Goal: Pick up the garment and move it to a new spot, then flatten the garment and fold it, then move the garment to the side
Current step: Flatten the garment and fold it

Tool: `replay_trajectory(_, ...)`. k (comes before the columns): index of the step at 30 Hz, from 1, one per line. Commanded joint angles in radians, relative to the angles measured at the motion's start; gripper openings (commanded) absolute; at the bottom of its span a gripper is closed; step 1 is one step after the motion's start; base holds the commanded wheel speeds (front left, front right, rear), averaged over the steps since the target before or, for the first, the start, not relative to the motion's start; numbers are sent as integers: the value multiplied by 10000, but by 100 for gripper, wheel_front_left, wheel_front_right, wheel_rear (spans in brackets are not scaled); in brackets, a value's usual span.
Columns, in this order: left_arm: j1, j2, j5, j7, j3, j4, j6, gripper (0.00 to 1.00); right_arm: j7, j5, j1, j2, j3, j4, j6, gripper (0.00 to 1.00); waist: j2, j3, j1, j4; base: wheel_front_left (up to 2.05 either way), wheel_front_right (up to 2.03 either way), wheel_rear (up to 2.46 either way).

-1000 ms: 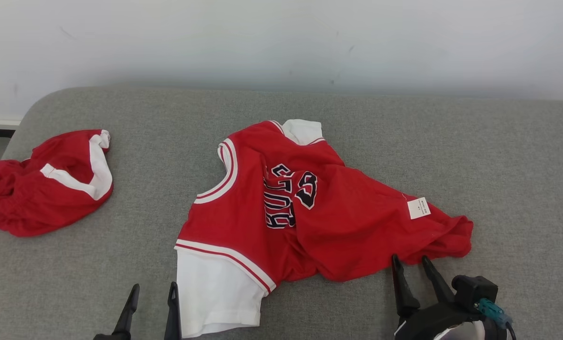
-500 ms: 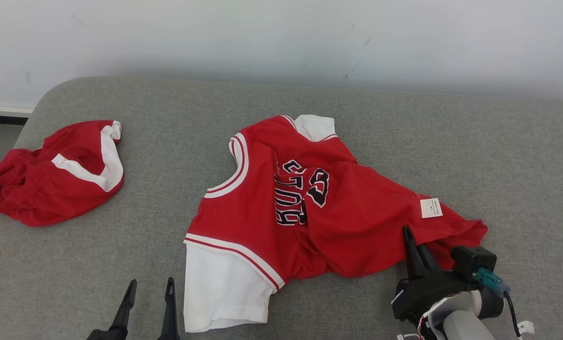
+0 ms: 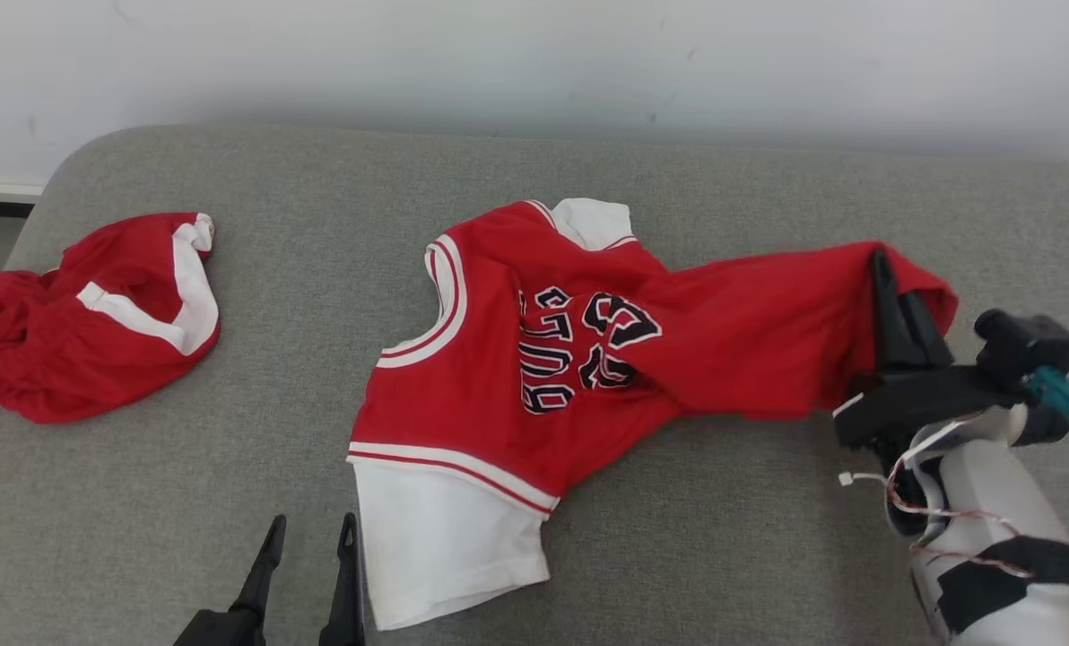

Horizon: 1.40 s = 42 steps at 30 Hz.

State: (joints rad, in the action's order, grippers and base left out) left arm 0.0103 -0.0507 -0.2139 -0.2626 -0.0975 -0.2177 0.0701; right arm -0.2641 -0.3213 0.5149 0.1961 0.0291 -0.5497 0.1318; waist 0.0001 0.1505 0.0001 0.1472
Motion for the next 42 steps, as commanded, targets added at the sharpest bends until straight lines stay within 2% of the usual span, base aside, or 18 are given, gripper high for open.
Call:
replay_trajectory(1,125,6,-35,-33,-37,-42,-7,100,-3,-154,229,98,45,-118,-23,3,-1,102,-1,116,0,0,0)
replay_trajectory(4,181,7,-99,-33,-183,-101,-5,100,-3,-420,998,517,232,-746,-23,7,-1,228,-1,268,0,0,0)
replay_trajectory(7,248,8,-182,-33,-307,-140,-30,100,44,-755,1689,744,451,-1878,-23,13,-1,296,-1,405,0,0,0)
replay_trajectory(9,263,8,-239,-33,-373,-175,-41,100,65,-872,2066,839,627,-2581,-23,37,-1,307,-1,477,0,0,0)
replay_trajectory(10,266,8,-261,-33,-385,-196,-56,100,54,-877,2219,890,717,-2884,-23,79,-1,306,-1,499,0,0,0)
replay_trajectory(11,267,8,-283,-33,-406,-213,-65,100,43,-898,2335,920,802,-3170,-23,100,-1,295,-1,522,0,0,0)
replay_trajectory(17,25,9,-381,-33,-389,-261,-151,100,-12,-1207,2325,815,1405,-3936,-23,100,-1,22,-1,398,0,0,0)
replay_trajectory(25,-227,8,-250,-33,-337,-233,-134,100,-17,-1448,1096,845,1707,-2784,-23,100,-1,-390,-1,-64,0,0,0)
replay_trajectory(34,-565,6,69,-33,-97,-90,-140,100,-4,-1171,-1399,581,1639,-544,-23,100,-1,-811,-1,-364,0,0,0)
replay_trajectory(38,-580,9,140,-33,-39,-70,-85,100,-5,-1008,-1974,388,1719,-482,-23,100,-1,-827,-1,-326,0,0,0)
replay_trajectory(42,-489,6,178,-33,-54,-104,-37,100,-4,-590,-1786,393,1761,-894,-23,100,-1,-730,-1,-149,0,0,0)
